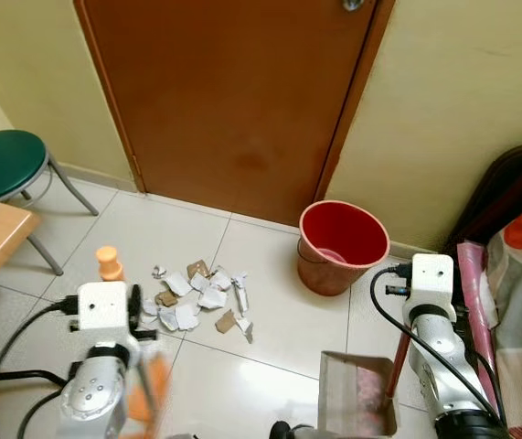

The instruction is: Sweep floor

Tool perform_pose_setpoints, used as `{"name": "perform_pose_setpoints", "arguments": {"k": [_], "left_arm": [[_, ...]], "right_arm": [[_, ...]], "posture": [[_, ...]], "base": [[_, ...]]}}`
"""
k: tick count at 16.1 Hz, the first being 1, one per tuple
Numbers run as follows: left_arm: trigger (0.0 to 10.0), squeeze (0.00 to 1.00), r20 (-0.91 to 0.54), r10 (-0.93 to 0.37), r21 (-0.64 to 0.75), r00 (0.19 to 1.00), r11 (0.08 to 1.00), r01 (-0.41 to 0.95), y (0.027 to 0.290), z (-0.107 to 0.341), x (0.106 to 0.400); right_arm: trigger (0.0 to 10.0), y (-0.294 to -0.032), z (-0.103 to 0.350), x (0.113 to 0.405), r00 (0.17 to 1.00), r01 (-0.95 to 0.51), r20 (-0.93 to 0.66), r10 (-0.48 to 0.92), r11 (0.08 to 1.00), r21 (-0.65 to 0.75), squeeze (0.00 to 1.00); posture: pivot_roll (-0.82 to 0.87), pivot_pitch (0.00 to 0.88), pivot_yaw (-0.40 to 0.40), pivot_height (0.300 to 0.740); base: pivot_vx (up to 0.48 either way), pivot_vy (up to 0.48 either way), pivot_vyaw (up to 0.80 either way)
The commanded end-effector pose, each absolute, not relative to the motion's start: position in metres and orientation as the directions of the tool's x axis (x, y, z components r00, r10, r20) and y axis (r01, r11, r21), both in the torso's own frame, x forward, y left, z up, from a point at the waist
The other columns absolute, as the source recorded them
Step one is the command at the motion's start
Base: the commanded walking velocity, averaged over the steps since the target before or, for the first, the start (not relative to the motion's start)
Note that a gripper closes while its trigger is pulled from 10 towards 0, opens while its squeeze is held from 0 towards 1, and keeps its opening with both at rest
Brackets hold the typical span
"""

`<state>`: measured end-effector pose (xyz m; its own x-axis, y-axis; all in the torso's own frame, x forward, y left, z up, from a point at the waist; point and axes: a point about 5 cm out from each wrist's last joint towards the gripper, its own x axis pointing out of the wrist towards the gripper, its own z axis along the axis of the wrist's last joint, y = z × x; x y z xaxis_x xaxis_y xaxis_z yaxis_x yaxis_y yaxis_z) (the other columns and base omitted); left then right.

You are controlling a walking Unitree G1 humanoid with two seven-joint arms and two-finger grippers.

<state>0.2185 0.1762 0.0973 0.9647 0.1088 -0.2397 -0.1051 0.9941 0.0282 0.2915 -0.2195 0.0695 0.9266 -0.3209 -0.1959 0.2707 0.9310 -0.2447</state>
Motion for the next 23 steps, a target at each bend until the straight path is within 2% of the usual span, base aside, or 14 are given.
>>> {"name": "perform_pose_setpoints", "arguments": {"k": [1,3,6,7,8,10,14,18,23], "left_arm": [[10.0,0.0,-0.282,0.039,-0.098,0.959,0.993,-0.069,0.167,0.097,0.216],[10.0,0.0,-0.372,-0.007,-0.213,0.928,0.974,-0.078,0.158,0.092,0.214],[10.0,0.0,-0.386,-0.03,-0.122,0.922,0.992,-0.018,0.16,0.087,0.217],[10.0,0.0,-0.343,-0.058,-0.114,0.937,0.993,0.02,0.159,0.088,0.221],[10.0,0.0,-0.291,-0.057,-0.023,0.955,0.998,0.052,0.161,0.09,0.225],[10.0,0.0,-0.231,-0.007,0.064,0.973,0.998,0.022,0.169,0.097,0.231],[10.0,0.0,-0.019,-0.024,0.052,1.0,0.998,0.025,0.172,0.126,0.242],[10.0,0.0,0.025,-0.045,0.005,0.999,0.999,0.045,0.169,0.134,0.249],[10.0,0.0,0.072,-0.058,0.075,0.996,0.996,0.053,0.18,0.14,0.247]], "right_arm": [[10.0,-0.223,0.061,0.288,0.914,0.262,-0.242,-0.326,0.929,-0.26,0.0],[10.0,-0.222,0.057,0.286,0.911,0.249,-0.262,-0.317,0.932,-0.262,0.0],[10.0,-0.22,0.057,0.288,0.913,0.242,-0.266,-0.309,0.935,-0.258,0.0],[10.0,-0.219,0.058,0.289,0.915,0.24,-0.265,-0.305,0.938,-0.251,0.0],[10.0,-0.218,0.058,0.29,0.916,0.239,-0.264,-0.302,0.939,-0.246,0.0],[10.0,-0.217,0.058,0.289,0.918,0.235,-0.264,-0.297,0.941,-0.242,0.0],[10.0,-0.215,0.06,0.292,0.923,0.227,-0.254,-0.287,0.943,-0.242,0.0],[10.0,-0.203,0.065,0.298,0.94,0.19,-0.236,-0.245,0.954,-0.233,0.0],[10.0,-0.199,0.061,0.297,0.943,0.159,-0.26,-0.209,0.966,-0.203,0.0]], "posture": [[0.09,0.165,-0.055,0.74],[0.09,0.162,-0.056,0.74],[0.09,0.158,-0.057,0.74],[0.09,0.158,-0.057,0.74],[0.09,0.158,-0.057,0.74],[0.08,0.159,-0.058,0.74],[0.07,0.17,-0.058,0.74],[0.07,0.173,-0.052,0.74],[0.07,0.172,-0.053,0.74]], "base": [[0.0,0.0,0.0],[0.0,0.0,0.0],[0.0,0.0,0.0],[0.0,0.0,0.0],[0.0,0.0,0.0],[0.0,0.0,0.0],[0.0,0.0,0.0],[0.0,0.0,0.0],[0.0,0.0,0.0]]}}
